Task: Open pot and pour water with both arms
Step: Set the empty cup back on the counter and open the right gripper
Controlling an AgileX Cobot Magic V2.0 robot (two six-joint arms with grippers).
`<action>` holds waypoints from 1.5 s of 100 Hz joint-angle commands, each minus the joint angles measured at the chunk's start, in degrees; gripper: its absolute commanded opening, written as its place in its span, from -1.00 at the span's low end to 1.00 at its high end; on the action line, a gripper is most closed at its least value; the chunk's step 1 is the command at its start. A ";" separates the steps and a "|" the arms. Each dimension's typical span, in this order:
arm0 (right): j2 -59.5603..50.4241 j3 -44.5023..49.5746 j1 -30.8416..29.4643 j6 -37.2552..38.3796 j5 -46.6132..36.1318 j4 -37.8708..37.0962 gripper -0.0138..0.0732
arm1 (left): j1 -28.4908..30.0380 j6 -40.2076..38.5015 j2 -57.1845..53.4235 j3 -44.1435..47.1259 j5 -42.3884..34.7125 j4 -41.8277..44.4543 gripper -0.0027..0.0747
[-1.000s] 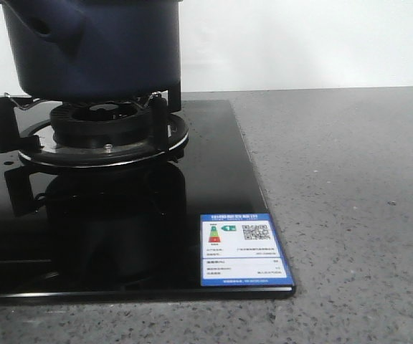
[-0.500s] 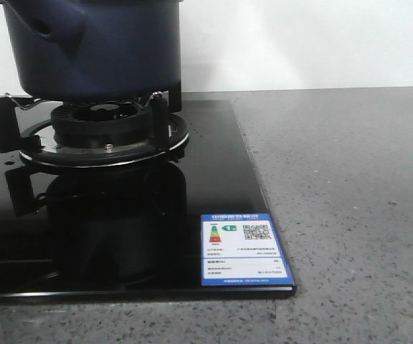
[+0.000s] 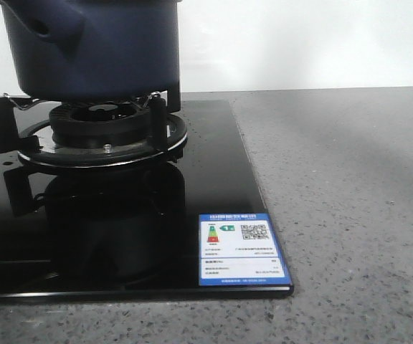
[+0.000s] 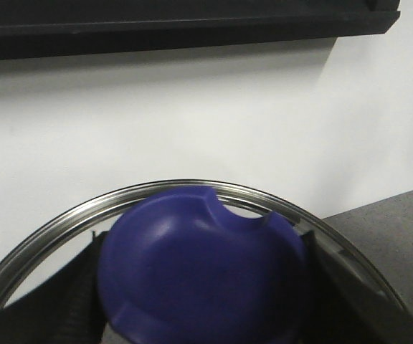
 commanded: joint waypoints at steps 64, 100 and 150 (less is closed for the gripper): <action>10.77 15.67 -12.15 1.50 -35.22 -0.41 0.24 | 0.11 -0.25 -1.95 -1.99 -1.83 -2.62 -0.06; 16.40 15.67 -12.15 -2.99 -37.03 -0.41 0.24 | 0.11 -0.25 -1.95 -1.99 -1.83 -2.62 -0.06; 16.64 15.67 -12.15 -2.25 -36.32 -0.65 0.54 | 0.11 -0.25 -1.95 -1.99 -1.83 -2.72 -0.06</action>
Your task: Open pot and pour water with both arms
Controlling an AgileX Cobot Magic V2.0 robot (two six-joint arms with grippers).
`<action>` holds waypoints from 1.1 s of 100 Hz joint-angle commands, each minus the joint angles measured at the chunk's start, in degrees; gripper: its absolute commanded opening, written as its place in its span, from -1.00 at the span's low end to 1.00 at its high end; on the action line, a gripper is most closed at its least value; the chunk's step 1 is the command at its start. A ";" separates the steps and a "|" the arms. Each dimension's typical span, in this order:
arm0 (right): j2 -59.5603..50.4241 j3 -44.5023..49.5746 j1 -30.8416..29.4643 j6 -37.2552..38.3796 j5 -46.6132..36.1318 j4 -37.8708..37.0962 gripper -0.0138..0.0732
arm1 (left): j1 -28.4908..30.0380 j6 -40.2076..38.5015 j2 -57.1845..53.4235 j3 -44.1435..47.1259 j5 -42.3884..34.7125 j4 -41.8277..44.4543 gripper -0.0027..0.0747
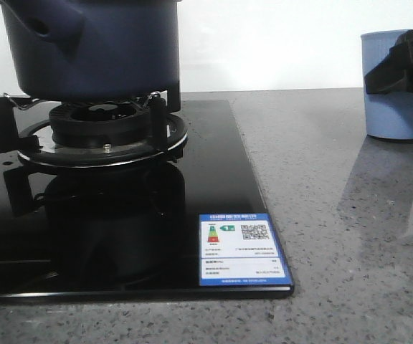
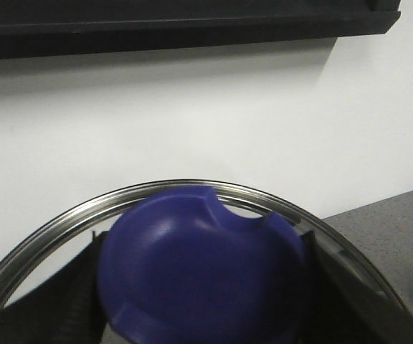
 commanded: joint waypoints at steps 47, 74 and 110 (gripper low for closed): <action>-9.98 2.30 -0.39 25.03 3.84 -17.72 0.82 | 0.11 -0.15 -1.95 -1.99 -1.83 -2.68 -0.06; -22.52 10.79 -0.39 34.36 7.81 -24.36 0.82 | 0.11 -0.15 -1.95 -1.99 2.08 -3.97 -0.06; -38.55 16.44 -0.39 38.59 9.12 -24.84 0.82 | -4.98 0.59 -0.97 -1.99 5.85 -3.96 -0.06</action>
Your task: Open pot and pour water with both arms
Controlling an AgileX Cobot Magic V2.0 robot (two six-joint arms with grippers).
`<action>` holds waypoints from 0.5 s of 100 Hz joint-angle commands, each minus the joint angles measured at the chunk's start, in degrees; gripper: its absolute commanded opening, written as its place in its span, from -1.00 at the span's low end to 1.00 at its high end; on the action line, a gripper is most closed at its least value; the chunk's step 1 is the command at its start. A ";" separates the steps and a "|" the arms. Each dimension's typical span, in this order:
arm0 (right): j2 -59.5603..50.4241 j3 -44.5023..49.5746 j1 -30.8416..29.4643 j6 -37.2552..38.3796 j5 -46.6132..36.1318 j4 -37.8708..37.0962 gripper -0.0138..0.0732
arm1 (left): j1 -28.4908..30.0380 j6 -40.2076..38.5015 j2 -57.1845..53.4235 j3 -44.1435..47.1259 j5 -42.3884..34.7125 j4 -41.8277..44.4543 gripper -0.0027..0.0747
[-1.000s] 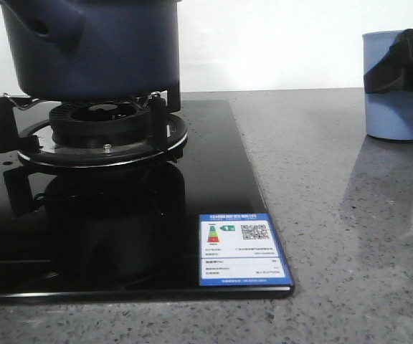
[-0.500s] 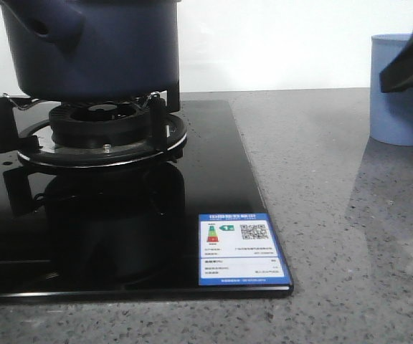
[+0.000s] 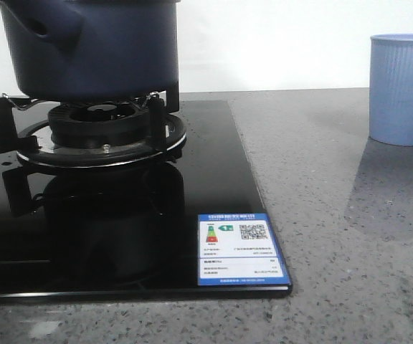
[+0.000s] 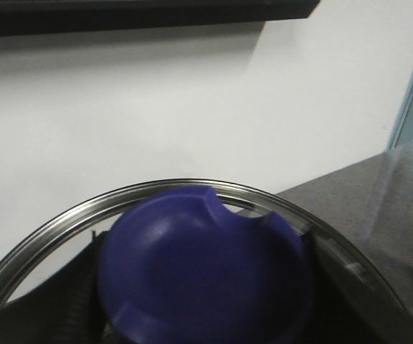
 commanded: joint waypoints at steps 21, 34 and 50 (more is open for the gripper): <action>-6.34 -0.88 -0.39 0.43 1.87 -0.17 0.82 | -5.05 0.36 1.92 -1.99 0.25 -3.35 -0.06; -6.50 -0.88 -0.39 0.43 1.87 -0.29 0.82 | -5.41 0.36 4.29 -1.99 0.92 -3.20 -0.06; -6.50 -0.88 -0.39 0.43 1.87 -0.29 0.82 | -5.41 0.36 6.65 -1.99 0.92 -3.20 -0.06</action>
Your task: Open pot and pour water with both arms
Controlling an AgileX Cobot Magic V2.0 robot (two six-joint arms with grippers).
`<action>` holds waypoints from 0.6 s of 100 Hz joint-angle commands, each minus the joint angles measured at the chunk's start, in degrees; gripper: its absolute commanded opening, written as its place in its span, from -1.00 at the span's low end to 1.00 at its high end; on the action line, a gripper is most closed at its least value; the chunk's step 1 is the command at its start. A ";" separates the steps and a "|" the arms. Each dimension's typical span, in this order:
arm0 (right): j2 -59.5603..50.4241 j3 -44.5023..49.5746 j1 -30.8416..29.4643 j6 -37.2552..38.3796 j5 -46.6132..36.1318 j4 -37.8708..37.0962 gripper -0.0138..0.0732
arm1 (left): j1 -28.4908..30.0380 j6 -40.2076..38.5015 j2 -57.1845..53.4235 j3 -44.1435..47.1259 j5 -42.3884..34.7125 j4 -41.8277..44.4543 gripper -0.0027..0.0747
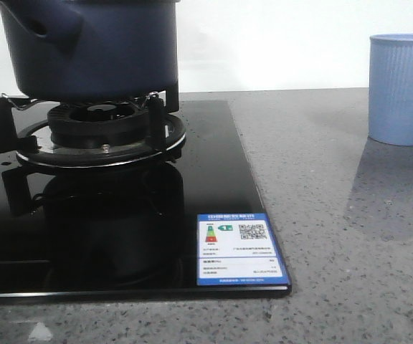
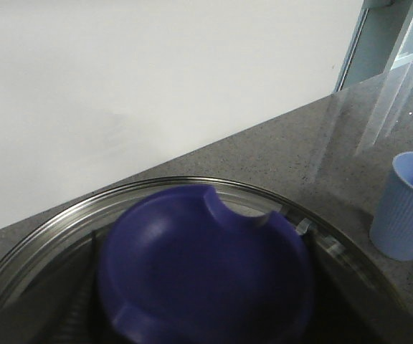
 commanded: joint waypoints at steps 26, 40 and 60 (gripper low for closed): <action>-0.34 -1.50 -0.39 -0.02 -0.30 -0.81 0.82 | -0.44 0.22 0.99 -1.99 -0.16 -3.33 -0.06; -0.34 -1.50 -0.39 -0.02 -0.30 -0.81 0.82 | -0.44 0.75 1.22 -1.99 0.27 -3.45 -0.06; -0.34 -1.50 -0.39 -0.02 -0.30 -0.94 0.82 | -0.44 1.56 2.20 -1.99 0.27 -3.18 -0.06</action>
